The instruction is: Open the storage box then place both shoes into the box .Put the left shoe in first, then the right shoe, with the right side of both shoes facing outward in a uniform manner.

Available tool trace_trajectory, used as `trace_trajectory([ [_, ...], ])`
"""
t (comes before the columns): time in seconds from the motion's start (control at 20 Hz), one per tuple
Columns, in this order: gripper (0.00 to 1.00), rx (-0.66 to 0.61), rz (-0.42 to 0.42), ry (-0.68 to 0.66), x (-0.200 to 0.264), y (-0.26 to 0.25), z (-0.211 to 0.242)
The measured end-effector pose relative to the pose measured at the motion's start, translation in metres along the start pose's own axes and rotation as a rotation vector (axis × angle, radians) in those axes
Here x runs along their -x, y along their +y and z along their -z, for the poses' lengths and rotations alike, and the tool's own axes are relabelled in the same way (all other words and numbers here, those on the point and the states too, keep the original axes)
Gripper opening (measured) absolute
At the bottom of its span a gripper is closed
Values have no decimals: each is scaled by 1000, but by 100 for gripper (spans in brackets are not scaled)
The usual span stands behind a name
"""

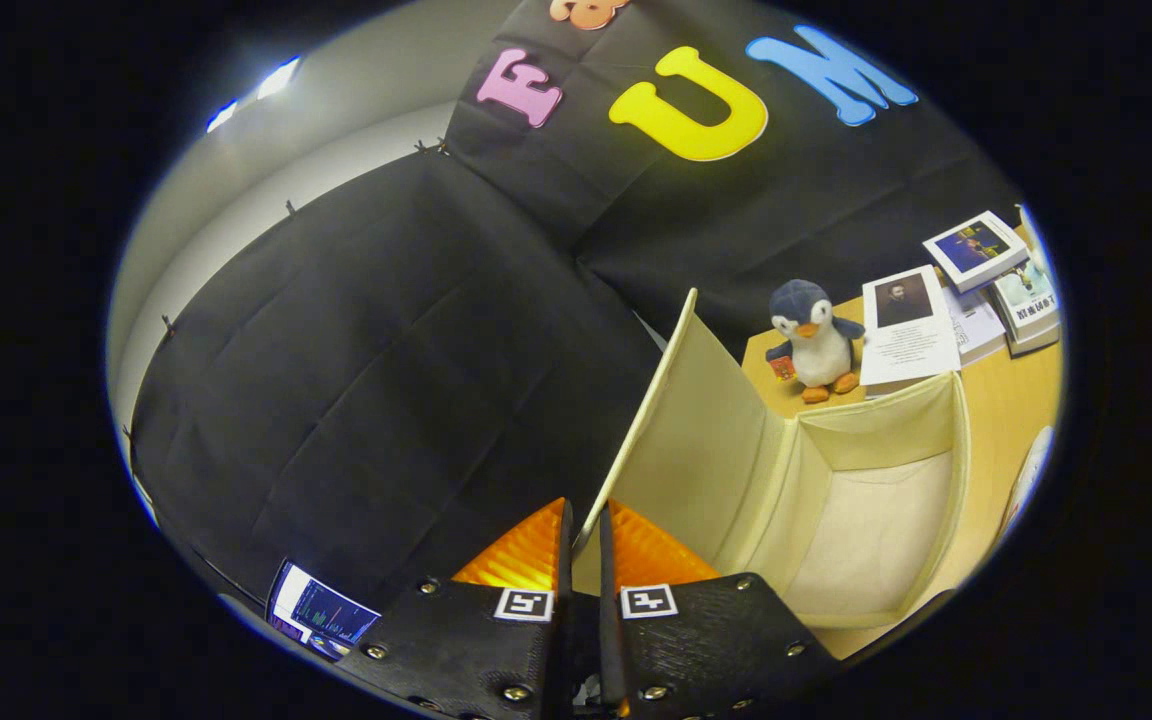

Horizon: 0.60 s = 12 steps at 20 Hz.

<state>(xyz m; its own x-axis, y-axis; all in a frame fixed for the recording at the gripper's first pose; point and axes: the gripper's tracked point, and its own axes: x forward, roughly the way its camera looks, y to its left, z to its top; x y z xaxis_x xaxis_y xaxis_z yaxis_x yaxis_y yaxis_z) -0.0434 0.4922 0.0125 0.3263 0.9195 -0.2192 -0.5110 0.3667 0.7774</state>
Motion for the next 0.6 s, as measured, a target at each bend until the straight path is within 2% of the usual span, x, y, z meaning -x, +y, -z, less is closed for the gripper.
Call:
trace_trajectory([
  [0.4, 10, 60, -8, 63, -57, 16, 28],
  [0.45, 20, 73, -7, 69, -58, 16, 29],
  [0.5, 20, 95, 0, 67, -59, 15, 28],
  [0.55, 43, 120, 8, 59, -60, 13, 27],
  [0.6, 53, 142, 11, 43, -59, 13, 23],
])
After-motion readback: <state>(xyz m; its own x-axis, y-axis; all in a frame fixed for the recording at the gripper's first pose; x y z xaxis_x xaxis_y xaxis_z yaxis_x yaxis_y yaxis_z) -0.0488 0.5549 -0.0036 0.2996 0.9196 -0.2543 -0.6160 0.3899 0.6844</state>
